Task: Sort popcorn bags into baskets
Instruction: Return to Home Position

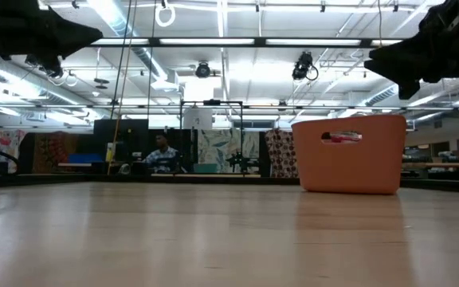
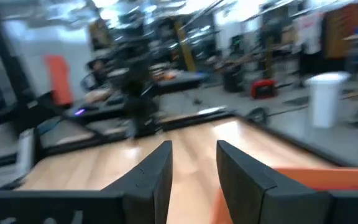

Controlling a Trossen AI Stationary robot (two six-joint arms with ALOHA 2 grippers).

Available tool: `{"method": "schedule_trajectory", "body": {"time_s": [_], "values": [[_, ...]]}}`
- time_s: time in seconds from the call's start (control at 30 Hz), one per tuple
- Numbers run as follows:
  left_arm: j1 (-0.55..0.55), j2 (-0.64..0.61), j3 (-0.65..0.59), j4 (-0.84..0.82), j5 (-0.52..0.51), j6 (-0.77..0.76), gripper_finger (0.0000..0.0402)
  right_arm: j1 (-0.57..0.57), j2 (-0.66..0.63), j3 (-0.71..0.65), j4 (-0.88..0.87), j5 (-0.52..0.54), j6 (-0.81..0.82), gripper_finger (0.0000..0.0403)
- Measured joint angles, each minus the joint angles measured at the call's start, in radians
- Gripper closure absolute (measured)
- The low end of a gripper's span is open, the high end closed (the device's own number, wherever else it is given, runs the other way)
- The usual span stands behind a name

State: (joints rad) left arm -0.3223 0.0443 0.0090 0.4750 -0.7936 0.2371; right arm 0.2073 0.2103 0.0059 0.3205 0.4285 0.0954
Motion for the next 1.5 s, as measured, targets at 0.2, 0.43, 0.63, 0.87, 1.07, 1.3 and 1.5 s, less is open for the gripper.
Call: {"method": "schedule_trajectory", "body": {"time_s": [0.2,0.43,0.63,0.87,1.07,1.3,1.5], "values": [[-0.001,-0.006,0.000,0.006,0.348,0.091,0.0368,0.000,-0.002,0.000,0.053,0.085,0.083,0.0272],[-0.001,-0.006,-0.001,0.005,0.455,0.088,0.0364,0.000,-0.002,0.000,0.052,0.072,0.080,0.0272],[-0.001,-0.006,-0.001,0.006,0.455,0.088,0.0364,0.000,-0.001,0.000,0.052,0.072,0.078,0.0272],[-0.001,-0.006,-0.001,0.006,0.455,0.088,0.0363,0.000,-0.001,0.000,0.052,0.072,0.078,0.0272],[-0.001,-0.006,-0.002,0.006,0.455,0.088,0.0363,0.000,-0.001,0.000,0.052,0.071,0.078,0.0272],[-0.001,-0.006,-0.002,0.006,0.455,0.088,0.0363,0.000,-0.001,0.000,0.052,0.071,0.078,0.0272],[-0.001,-0.006,-0.002,0.006,0.455,0.088,0.0363,0.000,-0.001,0.000,0.052,0.071,0.078,0.0272]]}}
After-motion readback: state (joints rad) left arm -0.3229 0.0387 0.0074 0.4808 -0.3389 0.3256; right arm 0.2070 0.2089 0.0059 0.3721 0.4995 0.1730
